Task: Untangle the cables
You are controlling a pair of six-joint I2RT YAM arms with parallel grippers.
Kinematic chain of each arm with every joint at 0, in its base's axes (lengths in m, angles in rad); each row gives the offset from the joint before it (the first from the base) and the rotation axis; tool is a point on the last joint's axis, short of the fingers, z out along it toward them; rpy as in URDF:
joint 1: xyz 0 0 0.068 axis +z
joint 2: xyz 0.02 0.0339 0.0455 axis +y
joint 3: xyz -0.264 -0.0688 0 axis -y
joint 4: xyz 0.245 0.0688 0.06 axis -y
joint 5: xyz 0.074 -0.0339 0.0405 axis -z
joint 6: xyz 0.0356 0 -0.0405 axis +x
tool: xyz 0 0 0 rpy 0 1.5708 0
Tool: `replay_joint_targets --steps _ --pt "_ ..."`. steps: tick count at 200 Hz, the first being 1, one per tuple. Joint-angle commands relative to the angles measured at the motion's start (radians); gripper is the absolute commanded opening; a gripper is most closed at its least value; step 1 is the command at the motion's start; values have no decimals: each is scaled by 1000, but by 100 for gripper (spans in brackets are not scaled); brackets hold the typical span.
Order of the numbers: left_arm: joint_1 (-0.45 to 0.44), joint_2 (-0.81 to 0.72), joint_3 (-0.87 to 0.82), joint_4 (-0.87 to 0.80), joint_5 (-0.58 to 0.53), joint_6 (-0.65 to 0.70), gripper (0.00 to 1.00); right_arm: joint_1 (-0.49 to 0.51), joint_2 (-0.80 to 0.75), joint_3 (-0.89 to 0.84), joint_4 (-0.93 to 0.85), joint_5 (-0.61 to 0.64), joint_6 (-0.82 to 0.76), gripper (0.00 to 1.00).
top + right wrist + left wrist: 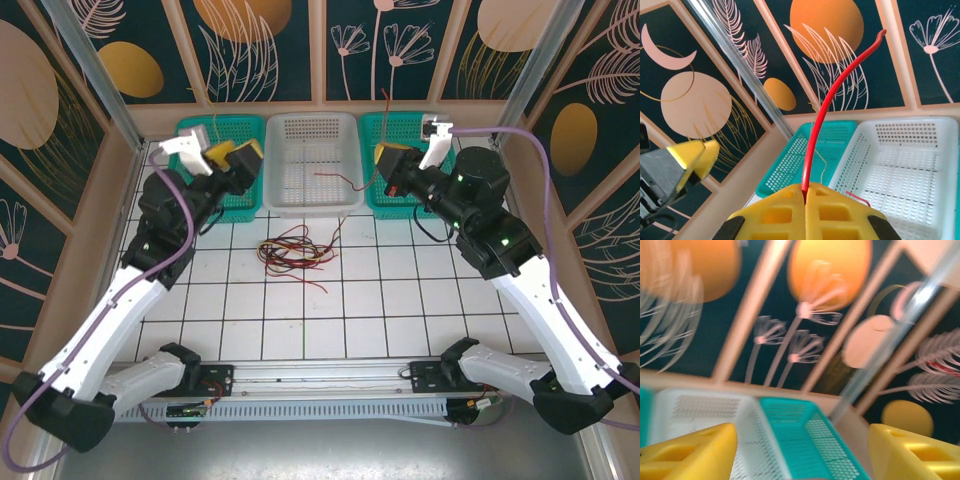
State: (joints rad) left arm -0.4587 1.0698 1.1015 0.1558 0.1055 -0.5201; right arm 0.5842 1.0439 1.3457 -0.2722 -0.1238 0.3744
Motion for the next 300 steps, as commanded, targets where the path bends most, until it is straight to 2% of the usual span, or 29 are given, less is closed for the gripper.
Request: replay_joint_targets --steps 1,21,41,64,82,101,118,129,157,169,194,215,247,264,279,290,300 --pt "-20 121 71 163 391 68 72 -32 -12 -32 139 -155 74 0" --pt "-65 208 121 238 489 81 76 -91 0 -54 210 -262 129 0" --pt "-116 290 185 200 549 143 78 -107 14 -58 257 -306 160 0" --pt "-161 363 226 178 630 142 78 -119 32 -54 298 -342 188 0" --pt "-200 383 225 180 643 154 78 -126 44 -57 333 -362 211 0" --pt "-240 399 240 118 613 234 76 -134 59 -64 373 -382 239 0" --pt "-255 418 253 94 609 254 67 -138 71 -69 408 -398 260 0" --pt "-257 429 257 99 617 242 58 -137 78 -72 423 -399 268 0" --pt "-268 450 254 126 599 197 24 -140 85 -98 481 -391 288 0" --pt "-270 458 240 162 587 151 13 -142 80 -126 528 -374 305 0" --pt "-270 463 183 281 576 28 0 -144 71 -189 633 -318 337 0" --pt "-270 465 136 377 570 -68 0 -137 77 -214 645 -224 315 0" --pt "-269 490 119 401 542 -156 0 -93 87 -236 593 11 203 0" --pt "-270 509 125 375 513 -190 0 -94 109 -237 594 24 201 0" --pt "-270 532 173 238 421 -171 0 -93 125 -231 592 9 205 0" --pt "-268 557 235 89 312 -128 0 -94 128 -225 566 23 202 9" --pt "-266 583 292 -42 197 -77 0 -94 123 -223 538 50 192 23"
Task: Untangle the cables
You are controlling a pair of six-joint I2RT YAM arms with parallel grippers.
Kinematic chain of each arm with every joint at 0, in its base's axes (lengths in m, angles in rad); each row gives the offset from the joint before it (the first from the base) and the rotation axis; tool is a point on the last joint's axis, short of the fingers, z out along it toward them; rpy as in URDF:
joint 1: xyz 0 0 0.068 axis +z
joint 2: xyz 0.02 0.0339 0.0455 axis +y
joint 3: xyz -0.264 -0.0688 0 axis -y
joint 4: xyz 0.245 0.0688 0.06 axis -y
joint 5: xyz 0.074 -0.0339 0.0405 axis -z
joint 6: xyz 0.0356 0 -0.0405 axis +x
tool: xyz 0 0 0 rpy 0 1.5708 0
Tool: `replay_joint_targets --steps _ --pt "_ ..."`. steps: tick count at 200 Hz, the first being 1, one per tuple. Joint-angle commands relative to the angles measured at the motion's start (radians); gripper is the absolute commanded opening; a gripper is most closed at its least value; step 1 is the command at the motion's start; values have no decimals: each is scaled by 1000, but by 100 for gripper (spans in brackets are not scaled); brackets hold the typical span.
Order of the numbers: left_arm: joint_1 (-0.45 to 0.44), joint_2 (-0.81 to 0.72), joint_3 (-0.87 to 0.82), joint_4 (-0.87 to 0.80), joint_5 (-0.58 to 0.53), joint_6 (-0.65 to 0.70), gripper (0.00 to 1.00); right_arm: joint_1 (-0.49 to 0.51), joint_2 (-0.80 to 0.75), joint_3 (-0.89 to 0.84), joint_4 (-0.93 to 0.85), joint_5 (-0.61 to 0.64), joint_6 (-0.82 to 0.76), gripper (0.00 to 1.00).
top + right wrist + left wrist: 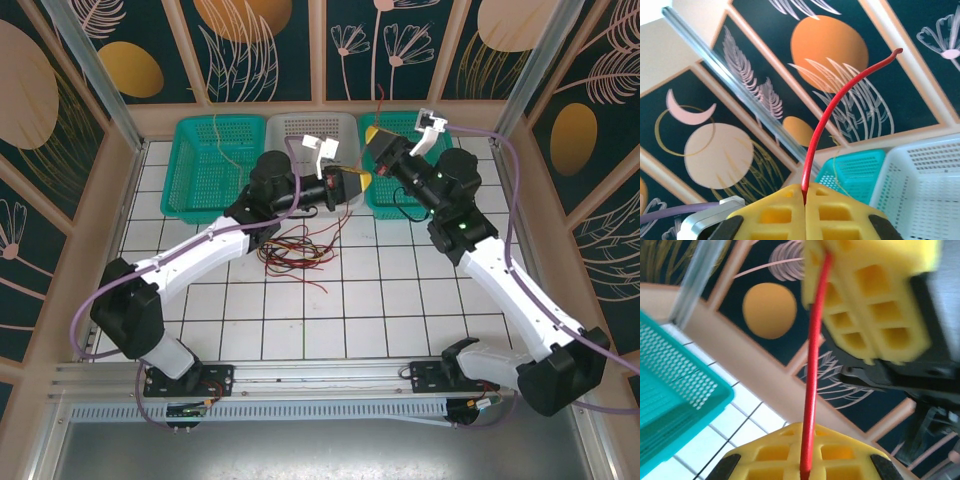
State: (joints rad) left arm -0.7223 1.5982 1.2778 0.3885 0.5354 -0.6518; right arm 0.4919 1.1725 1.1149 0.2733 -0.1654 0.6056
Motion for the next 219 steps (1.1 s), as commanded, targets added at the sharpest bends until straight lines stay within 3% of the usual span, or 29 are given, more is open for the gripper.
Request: replay_joint_targets --steps 1,16,34,91,103,121,130,153,159,189,219 --pt "-2 57 122 -287 -238 58 0 -2 -8 8 -11 95 -40 24" --pt "12 108 236 -462 -408 113 0 -8 -31 4 -54 122 -51 38" --pt "50 209 390 -603 -475 176 0 -14 -67 -5 -106 121 -59 46" --pt "123 546 909 -836 -647 386 0 -12 -231 -138 -256 81 5 48" --pt "136 597 948 -835 -675 396 0 -7 -274 -173 -285 86 21 47" --pt "139 657 973 -830 -708 413 49 -3 -329 -211 -337 102 44 48" --pt "139 679 988 -838 -695 406 59 -4 -349 -221 -363 108 49 48" --pt "139 664 935 -815 -653 372 69 -3 -363 -222 -415 119 45 48" --pt "139 643 900 -789 -644 365 80 -3 -360 -224 -420 117 42 48" --pt "140 501 714 -671 -654 354 88 2 -291 -220 -428 94 37 48" --pt "140 325 549 -629 -667 344 84 81 -154 -179 -483 150 -2 47"
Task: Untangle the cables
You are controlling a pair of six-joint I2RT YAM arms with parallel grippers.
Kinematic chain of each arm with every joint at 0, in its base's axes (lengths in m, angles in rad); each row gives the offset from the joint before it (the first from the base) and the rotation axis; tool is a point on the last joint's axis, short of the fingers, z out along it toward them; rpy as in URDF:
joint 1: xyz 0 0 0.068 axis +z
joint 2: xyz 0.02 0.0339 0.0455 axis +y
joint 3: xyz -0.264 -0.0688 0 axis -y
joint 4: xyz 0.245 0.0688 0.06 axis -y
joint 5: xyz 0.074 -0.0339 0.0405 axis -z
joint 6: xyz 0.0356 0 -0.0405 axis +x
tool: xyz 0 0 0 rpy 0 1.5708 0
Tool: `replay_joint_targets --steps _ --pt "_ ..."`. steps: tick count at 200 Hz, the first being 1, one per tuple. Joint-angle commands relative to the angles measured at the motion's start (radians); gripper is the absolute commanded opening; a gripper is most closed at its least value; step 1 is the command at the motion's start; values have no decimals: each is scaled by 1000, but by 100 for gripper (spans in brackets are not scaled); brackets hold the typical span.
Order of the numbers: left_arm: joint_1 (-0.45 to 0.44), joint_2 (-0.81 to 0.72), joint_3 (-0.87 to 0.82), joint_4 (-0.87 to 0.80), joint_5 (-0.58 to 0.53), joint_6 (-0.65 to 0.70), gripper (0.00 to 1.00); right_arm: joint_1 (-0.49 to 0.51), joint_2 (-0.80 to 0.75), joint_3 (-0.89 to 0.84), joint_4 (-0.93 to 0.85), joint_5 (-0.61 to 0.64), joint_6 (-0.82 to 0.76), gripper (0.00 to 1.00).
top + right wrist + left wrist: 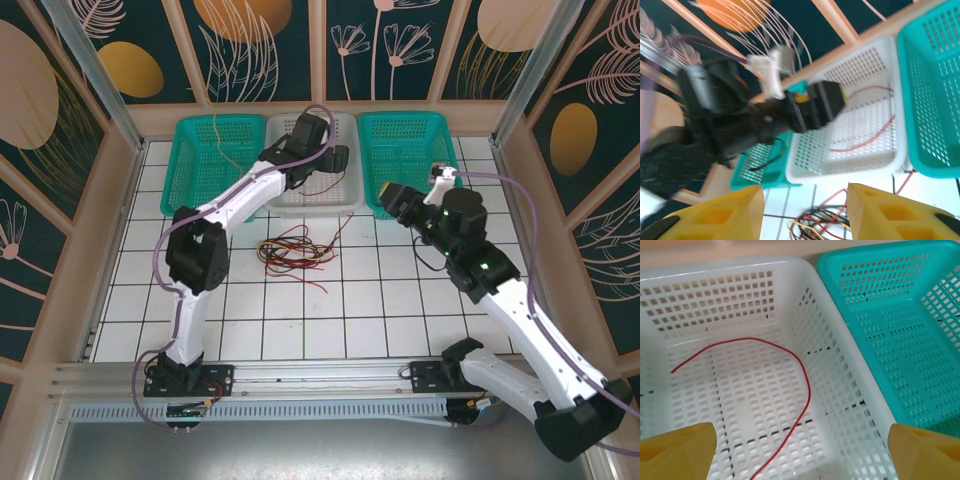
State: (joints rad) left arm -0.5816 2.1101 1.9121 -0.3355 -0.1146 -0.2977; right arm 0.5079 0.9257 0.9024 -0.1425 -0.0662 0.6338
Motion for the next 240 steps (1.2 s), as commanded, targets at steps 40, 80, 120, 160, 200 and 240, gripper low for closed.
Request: replay_joint_targets --steps 40,80,120,160,200,240 --pt "-1 -510 -456 144 -85 -75 61 191 290 76 -81 68 -60 48" --pt "1 -793 -861 174 -108 -204 58 220 428 19 20 13 28 53" --pt "17 -886 -1113 151 -50 -441 56 253 573 70 30 -6 18 49" --pt "85 -868 -1175 207 80 -578 44 306 748 215 -37 -95 -115 45" --pt "93 -887 -1108 209 89 -564 41 353 948 398 -183 -71 -250 45" --pt "94 -913 -1066 207 79 -565 37 367 1073 488 -240 -50 -294 41"
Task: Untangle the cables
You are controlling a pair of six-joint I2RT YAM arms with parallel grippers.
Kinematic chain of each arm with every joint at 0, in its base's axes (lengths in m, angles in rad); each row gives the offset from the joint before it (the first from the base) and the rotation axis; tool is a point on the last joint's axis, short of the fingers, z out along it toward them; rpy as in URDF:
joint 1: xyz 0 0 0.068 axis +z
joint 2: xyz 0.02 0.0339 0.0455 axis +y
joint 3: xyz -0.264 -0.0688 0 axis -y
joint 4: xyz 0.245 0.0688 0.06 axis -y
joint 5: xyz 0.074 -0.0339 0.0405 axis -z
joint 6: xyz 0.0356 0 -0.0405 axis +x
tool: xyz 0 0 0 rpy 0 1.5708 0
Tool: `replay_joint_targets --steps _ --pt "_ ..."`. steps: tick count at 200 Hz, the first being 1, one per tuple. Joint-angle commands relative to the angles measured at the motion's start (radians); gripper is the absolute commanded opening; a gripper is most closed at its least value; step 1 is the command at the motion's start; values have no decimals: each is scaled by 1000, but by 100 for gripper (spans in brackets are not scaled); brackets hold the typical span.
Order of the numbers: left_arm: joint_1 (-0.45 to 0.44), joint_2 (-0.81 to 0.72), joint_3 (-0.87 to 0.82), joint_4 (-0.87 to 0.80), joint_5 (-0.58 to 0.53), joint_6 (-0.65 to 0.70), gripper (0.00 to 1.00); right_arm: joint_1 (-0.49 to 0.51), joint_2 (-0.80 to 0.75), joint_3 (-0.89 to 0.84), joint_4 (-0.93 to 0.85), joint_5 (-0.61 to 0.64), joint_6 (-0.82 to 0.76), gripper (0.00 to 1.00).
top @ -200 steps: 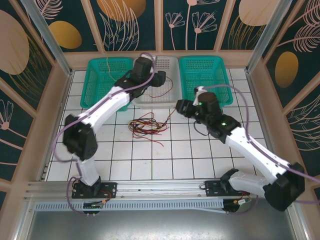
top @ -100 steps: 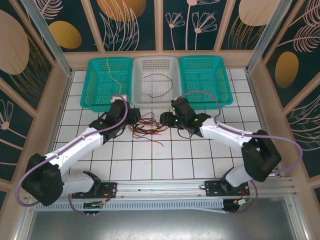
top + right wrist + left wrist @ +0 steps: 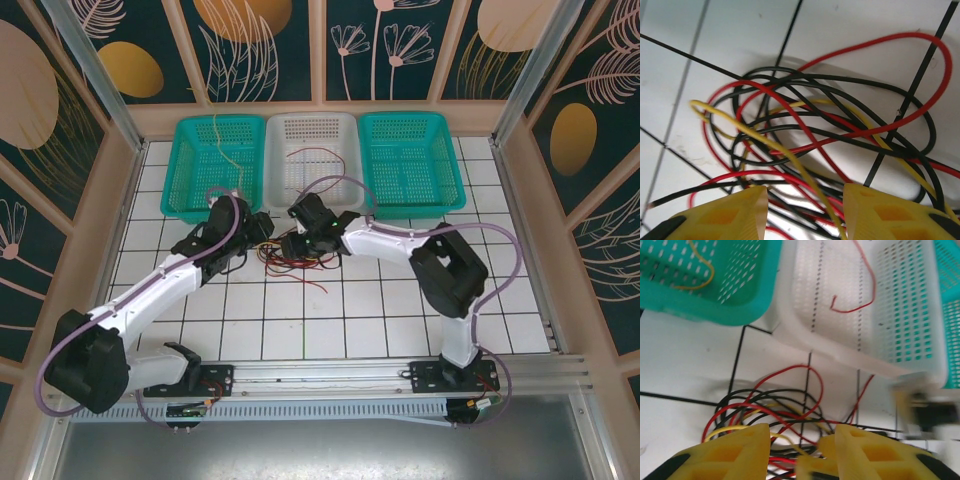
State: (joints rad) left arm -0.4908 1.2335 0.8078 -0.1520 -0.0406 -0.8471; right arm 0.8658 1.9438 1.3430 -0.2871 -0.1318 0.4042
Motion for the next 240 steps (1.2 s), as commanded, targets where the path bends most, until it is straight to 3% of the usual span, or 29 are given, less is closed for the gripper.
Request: replay_joint_targets --steps 1,18,47,79,150,186,240 --pt "3 -36 38 23 4 -15 37 9 57 49 -96 15 -65 40" --pt "3 -44 39 11 -10 -7 37 21 81 62 -120 32 -73 37" --pt "3 -51 39 20 -11 2 37 25 43 27 -112 53 -59 14" --pt "4 -34 60 28 -2 36 37 34 -83 -49 -68 49 -46 0" --pt "3 -5 39 118 126 58 40 35 -370 -154 -52 -9 -8 0" --pt "3 -40 25 210 200 84 48 35 -504 -121 -72 12 -44 0" --pt "2 -99 -21 410 281 61 56 2 -588 -55 -120 89 -83 0"
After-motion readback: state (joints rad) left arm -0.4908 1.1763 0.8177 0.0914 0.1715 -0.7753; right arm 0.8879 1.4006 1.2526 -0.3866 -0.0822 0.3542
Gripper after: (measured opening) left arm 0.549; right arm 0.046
